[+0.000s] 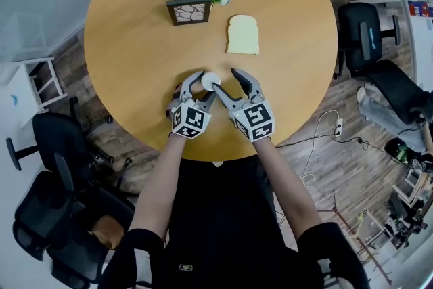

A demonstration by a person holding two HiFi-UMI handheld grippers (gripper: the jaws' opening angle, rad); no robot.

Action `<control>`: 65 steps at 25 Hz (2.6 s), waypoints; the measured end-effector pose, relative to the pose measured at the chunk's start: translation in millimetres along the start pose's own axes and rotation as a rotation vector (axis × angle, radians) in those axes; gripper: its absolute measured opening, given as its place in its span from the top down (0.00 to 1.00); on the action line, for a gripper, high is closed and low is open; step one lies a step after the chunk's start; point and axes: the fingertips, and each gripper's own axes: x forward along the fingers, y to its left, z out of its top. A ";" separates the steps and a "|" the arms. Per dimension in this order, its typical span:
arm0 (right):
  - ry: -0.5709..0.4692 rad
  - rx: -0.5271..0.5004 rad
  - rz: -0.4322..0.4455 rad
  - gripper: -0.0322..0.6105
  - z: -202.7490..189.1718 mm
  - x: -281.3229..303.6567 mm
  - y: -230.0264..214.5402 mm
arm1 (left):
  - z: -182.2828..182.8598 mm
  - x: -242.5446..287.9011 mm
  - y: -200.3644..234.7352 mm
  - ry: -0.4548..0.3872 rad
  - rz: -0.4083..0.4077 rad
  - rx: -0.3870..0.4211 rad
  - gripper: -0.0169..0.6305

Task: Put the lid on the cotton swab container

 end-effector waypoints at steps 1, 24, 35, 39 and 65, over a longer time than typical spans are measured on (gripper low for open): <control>0.002 0.002 0.004 0.57 -1.6 -3.1 2.3 | -0.2 -0.3 -0.2 0.001 0.000 0.001 0.58; 0.046 -0.012 -0.054 0.54 -35.2 -70.3 10.9 | -21.8 -41.4 6.6 0.103 -0.017 -0.120 0.39; -0.002 -0.050 -0.033 0.93 -24.3 -99.2 40.1 | 11.4 -136.0 -15.3 -0.041 -0.013 -0.144 0.76; -0.023 -0.070 -0.028 0.93 -15.5 -104.2 54.6 | 29.5 -166.1 -21.0 -0.124 -0.016 -0.184 0.95; -0.066 -0.126 -0.075 0.94 -7.4 -135.1 72.7 | 56.9 -198.2 -43.2 -0.192 -0.044 -0.204 0.96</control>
